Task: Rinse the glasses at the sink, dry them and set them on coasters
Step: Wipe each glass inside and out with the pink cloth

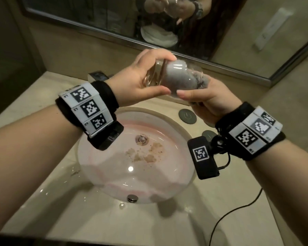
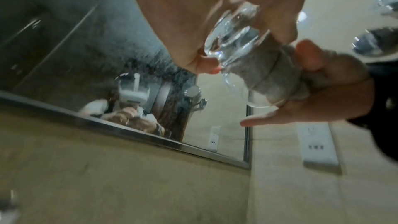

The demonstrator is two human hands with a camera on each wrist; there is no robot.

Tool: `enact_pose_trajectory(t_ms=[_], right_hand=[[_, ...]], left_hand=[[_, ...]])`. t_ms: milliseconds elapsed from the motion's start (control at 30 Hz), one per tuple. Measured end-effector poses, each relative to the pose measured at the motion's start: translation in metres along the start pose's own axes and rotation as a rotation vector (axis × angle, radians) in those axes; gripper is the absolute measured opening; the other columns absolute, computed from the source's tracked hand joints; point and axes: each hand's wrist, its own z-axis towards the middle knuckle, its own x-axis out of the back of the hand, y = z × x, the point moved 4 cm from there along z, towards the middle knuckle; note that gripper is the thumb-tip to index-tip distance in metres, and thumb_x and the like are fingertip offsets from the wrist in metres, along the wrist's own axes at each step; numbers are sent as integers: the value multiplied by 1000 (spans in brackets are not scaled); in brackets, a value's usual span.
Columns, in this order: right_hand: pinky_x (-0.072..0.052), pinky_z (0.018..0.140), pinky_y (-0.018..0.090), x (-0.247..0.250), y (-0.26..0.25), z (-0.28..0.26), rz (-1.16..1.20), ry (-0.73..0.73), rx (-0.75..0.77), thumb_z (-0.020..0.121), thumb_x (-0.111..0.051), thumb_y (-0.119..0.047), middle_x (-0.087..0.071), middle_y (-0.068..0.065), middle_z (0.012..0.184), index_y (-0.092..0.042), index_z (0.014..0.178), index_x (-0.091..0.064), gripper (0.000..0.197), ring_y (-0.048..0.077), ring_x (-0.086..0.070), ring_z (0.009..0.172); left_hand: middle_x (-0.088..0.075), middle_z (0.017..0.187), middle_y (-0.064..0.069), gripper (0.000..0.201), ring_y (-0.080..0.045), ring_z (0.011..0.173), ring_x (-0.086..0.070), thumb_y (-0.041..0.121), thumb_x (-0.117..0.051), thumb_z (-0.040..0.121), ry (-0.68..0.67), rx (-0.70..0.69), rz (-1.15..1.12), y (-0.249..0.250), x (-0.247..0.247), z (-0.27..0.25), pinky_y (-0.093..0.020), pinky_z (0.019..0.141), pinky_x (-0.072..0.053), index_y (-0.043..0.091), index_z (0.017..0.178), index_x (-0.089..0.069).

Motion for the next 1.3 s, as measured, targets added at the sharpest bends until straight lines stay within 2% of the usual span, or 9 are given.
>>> enact_pose_trajectory(t_ms=[133,233,400,633,800,933,1067,1200,1300], right_hand=[[-50,94,34,6,-7,-1,-242,82,51,64,-74,8,-66,-7,103,-26,104,-62,54,15,-63,104],[-26,113,53,0,-7,-3,-578,80,105,63,-79,-20,-61,-31,97,-54,97,-59,52,23,-46,129],[-51,84,25,1,-4,0,-244,-20,-40,65,-76,3,-67,0,100,-18,107,-60,49,13,-66,94],[-49,88,26,2,15,-4,163,-92,-101,67,-69,-2,-65,12,103,2,119,-52,54,22,-63,98],[-38,101,42,1,0,-3,20,35,-31,59,-83,-8,-60,17,114,-3,120,-57,67,33,-55,109],[-39,108,44,-2,-2,-5,-254,130,33,65,-78,-5,-60,7,124,-21,124,-57,64,27,-51,125],[5,118,52,-4,1,-5,-656,83,130,74,-76,-8,-59,-26,113,-38,115,-54,55,-16,-44,117],[-41,105,40,-9,-3,-6,-345,-36,54,64,-75,0,-69,-13,103,-31,111,-61,59,5,-62,105],[-47,93,26,-13,-1,-10,19,-136,29,69,-56,13,-64,5,111,-7,123,-50,58,16,-61,107]], left_hand=[[-50,111,-8,73,-12,72,-61,68,-50,73,23,524,-743,-15,-18,-2,-25,55,-51,29,132,-32],[-54,73,-10,94,-10,45,-46,83,-13,75,-80,806,-869,-17,-32,-2,-16,35,-36,14,128,-48],[-47,77,-1,45,-9,54,-44,57,-37,89,240,545,-545,-12,-24,-1,-19,45,-37,19,112,-38],[-39,122,-7,61,-7,107,-42,61,-51,82,56,-176,133,-5,-6,-3,-9,96,-33,22,126,-34],[-42,122,3,56,-9,98,-56,43,-63,79,6,238,-463,-8,-7,-4,-20,74,-50,36,123,-30],[-60,84,-10,86,-13,51,-53,79,-11,79,-104,858,-840,-12,-22,-7,-18,39,-43,17,118,-56],[-47,66,-3,67,-6,42,-36,68,-25,90,-15,785,-904,-9,-21,-3,-13,34,-28,9,110,-51],[-46,92,-3,23,-9,59,-48,42,-41,97,101,494,-541,3,-7,-2,-19,48,-38,28,113,-35],[-39,106,13,33,11,79,-52,39,-50,87,-48,208,-271,15,6,-2,-8,65,-43,37,114,-31]])
